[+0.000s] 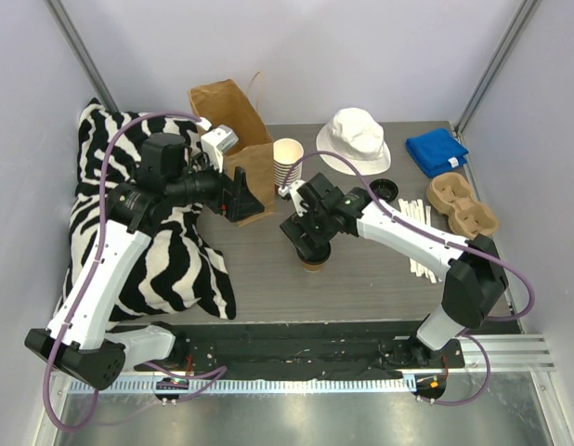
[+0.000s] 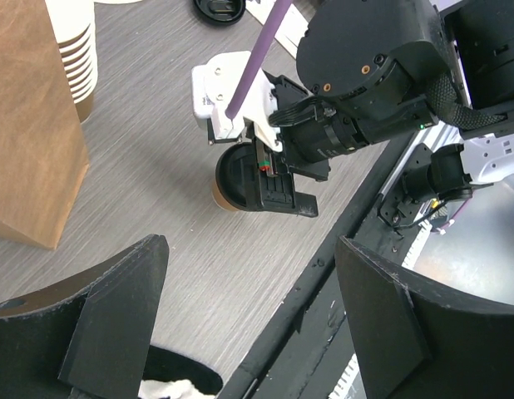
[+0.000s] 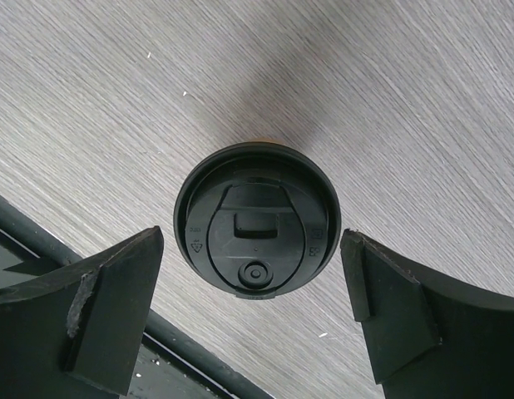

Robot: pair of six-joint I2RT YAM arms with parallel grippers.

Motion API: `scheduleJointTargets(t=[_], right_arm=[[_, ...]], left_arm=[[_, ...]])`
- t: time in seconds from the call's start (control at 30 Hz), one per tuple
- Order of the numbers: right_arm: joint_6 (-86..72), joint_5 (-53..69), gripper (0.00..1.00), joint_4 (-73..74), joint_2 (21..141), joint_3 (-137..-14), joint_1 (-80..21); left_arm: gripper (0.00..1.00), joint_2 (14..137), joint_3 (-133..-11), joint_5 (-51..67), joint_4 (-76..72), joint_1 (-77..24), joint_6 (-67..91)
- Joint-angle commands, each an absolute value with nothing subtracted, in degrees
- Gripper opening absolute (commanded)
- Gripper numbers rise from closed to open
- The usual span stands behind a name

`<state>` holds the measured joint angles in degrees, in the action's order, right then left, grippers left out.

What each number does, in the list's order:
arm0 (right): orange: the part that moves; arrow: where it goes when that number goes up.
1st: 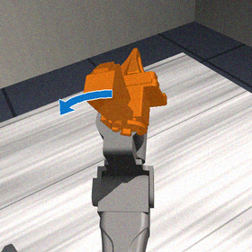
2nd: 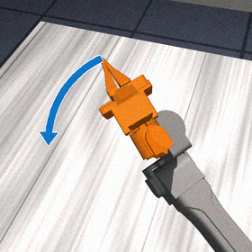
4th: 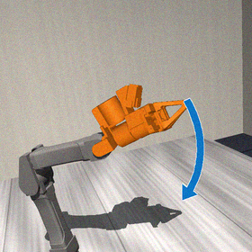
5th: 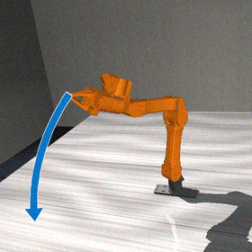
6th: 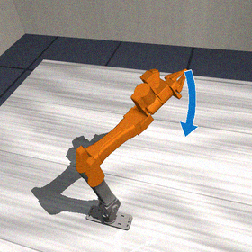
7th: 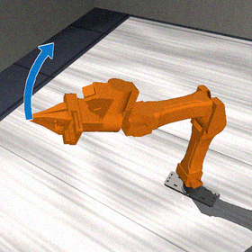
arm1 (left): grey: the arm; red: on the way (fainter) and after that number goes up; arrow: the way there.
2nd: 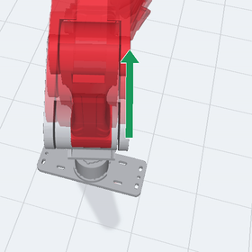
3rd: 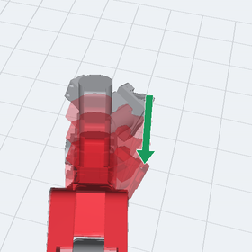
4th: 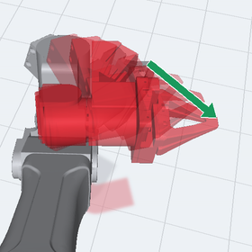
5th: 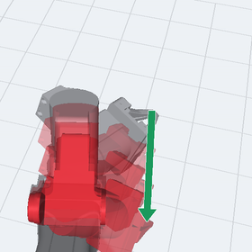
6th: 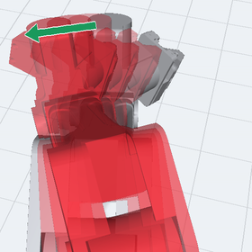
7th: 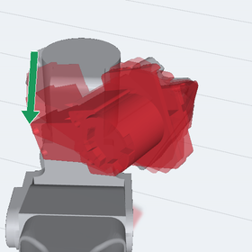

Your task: Pack the takeout coffee

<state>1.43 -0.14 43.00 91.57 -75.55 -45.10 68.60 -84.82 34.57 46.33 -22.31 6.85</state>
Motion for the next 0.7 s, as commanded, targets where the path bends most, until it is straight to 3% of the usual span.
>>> scheduleJointTargets(t=[0.0,0.33,0.67], right_arm=[[2.1,-0.8,0.96,42.7,92.2,-76.3,-45.6],[2.4,-0.8,0.96,42.0,92.5,-74.4,-45.8],[2.9,-0.7,0.81,41.7,92.5,-73.5,-45.9]], left_arm=[[0.86,68.3,-85.2,35.6,44.6,-22.1,7.4],[0.86,68.8,-84.7,35.6,44.0,-22.1,8.3],[0.86,69.3,-84.0,34.7,43.1,-22.1,9.1]])
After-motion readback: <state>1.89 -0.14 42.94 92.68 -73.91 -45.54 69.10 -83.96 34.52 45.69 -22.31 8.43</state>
